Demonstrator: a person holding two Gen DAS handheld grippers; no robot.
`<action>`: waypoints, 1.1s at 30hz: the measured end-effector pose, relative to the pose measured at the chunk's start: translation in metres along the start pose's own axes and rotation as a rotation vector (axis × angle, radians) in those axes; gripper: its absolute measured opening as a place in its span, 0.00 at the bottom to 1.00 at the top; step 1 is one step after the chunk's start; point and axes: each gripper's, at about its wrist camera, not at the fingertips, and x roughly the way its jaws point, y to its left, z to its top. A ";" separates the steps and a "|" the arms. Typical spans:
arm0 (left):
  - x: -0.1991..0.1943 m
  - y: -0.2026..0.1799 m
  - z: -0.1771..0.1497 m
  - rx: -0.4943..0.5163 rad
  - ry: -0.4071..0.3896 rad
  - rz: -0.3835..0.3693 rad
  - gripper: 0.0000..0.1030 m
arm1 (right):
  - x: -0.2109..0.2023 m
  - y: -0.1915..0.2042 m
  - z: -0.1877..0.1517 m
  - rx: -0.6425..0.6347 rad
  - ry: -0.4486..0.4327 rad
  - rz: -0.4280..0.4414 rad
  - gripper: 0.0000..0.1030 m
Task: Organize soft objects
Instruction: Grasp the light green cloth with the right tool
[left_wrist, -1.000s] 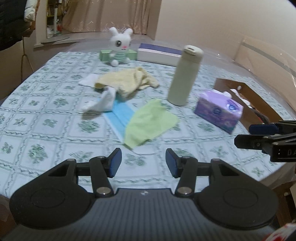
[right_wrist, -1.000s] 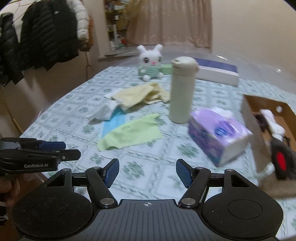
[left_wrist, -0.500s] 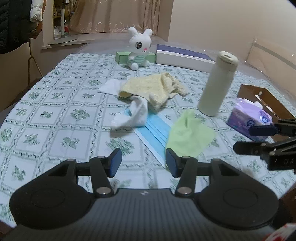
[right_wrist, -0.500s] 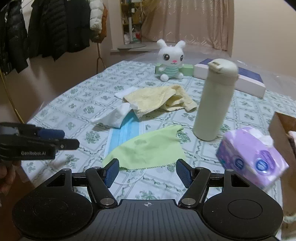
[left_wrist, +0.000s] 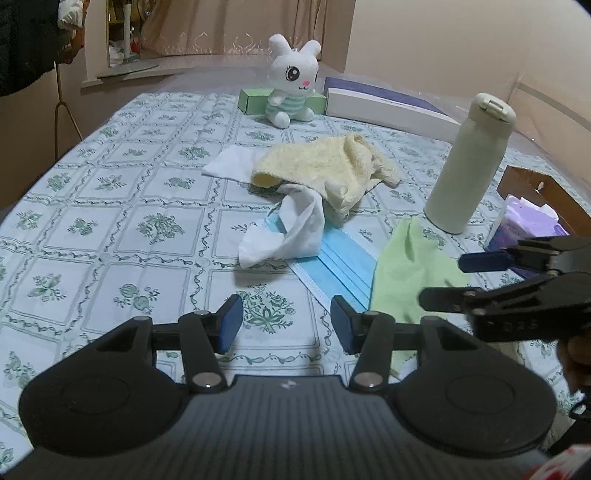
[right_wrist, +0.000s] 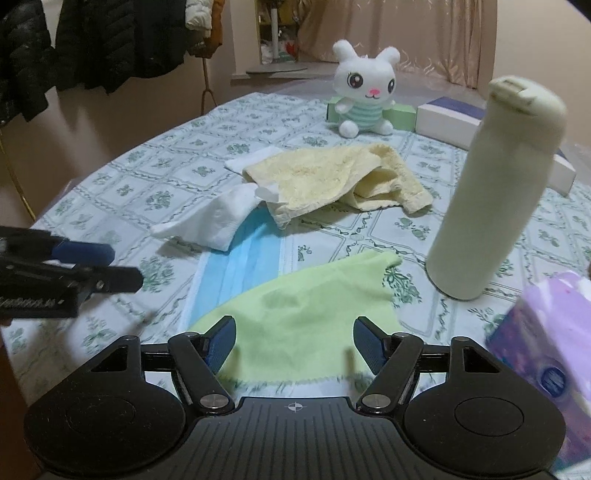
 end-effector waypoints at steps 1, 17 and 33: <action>0.003 0.000 0.000 -0.001 0.004 -0.003 0.47 | 0.006 -0.001 0.001 0.002 0.002 -0.001 0.70; 0.024 -0.005 -0.002 -0.017 0.036 -0.025 0.47 | 0.047 -0.018 0.012 0.040 0.043 0.000 0.02; 0.054 -0.051 0.010 -0.110 0.073 -0.075 0.72 | -0.028 -0.050 0.000 0.100 -0.061 -0.130 0.02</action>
